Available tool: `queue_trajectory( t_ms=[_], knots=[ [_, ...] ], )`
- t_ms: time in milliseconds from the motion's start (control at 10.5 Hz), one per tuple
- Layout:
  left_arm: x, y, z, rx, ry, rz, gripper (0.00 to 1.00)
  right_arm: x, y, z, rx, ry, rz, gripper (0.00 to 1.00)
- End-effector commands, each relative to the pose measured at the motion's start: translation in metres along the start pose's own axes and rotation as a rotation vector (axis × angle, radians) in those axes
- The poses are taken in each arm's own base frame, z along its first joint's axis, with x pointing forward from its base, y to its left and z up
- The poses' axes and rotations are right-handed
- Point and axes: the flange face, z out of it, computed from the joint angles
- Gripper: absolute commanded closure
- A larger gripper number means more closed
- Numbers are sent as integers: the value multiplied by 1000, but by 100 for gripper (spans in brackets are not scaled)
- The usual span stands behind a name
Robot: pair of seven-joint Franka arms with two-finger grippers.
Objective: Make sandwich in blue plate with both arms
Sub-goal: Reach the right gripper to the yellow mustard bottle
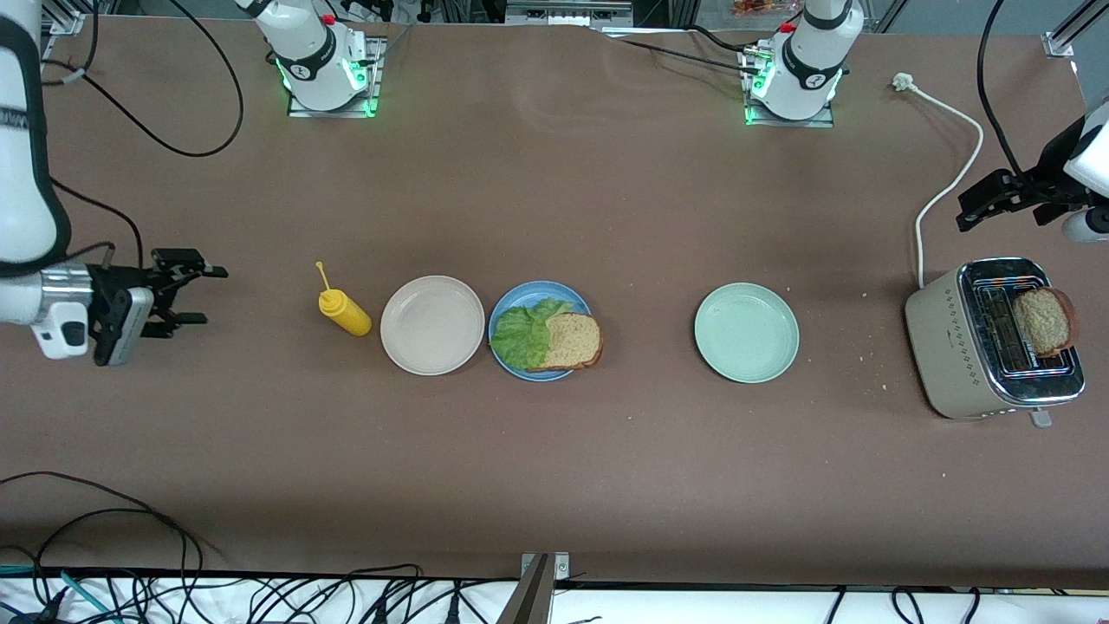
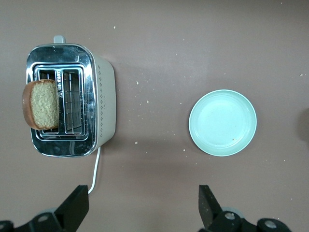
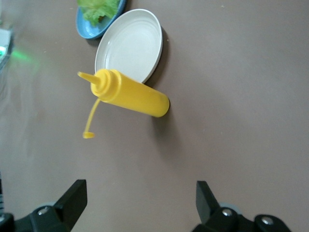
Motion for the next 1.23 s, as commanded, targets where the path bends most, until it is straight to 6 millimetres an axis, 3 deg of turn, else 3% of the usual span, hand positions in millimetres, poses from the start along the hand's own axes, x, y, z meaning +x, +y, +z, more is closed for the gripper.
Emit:
queue_trajectory(
  t_ms=[0, 190, 569, 664, 948, 1138],
  knots=[
    [-2, 0, -5, -8, -4, -2, 0, 0, 38, 48, 60, 130, -252, 0],
    [-3, 0, -6, -8, -3, -1, 0, -5, 55, 102, 156, 212, -383, 0],
    [-3, 0, -6, -8, -3, -1, 0, 2, 49, 123, 212, 254, -550, 0],
    [-2, -1, -5, -8, -4, -2, 0, 14, 44, 136, 230, 281, -658, 0],
    [-2, 0, -5, -8, -4, -1, 0, 21, 43, 156, 244, 344, -768, 0],
    [-3, -1, -6, -8, -3, -1, 0, 24, 43, 159, 241, 359, -802, 0]
  ],
)
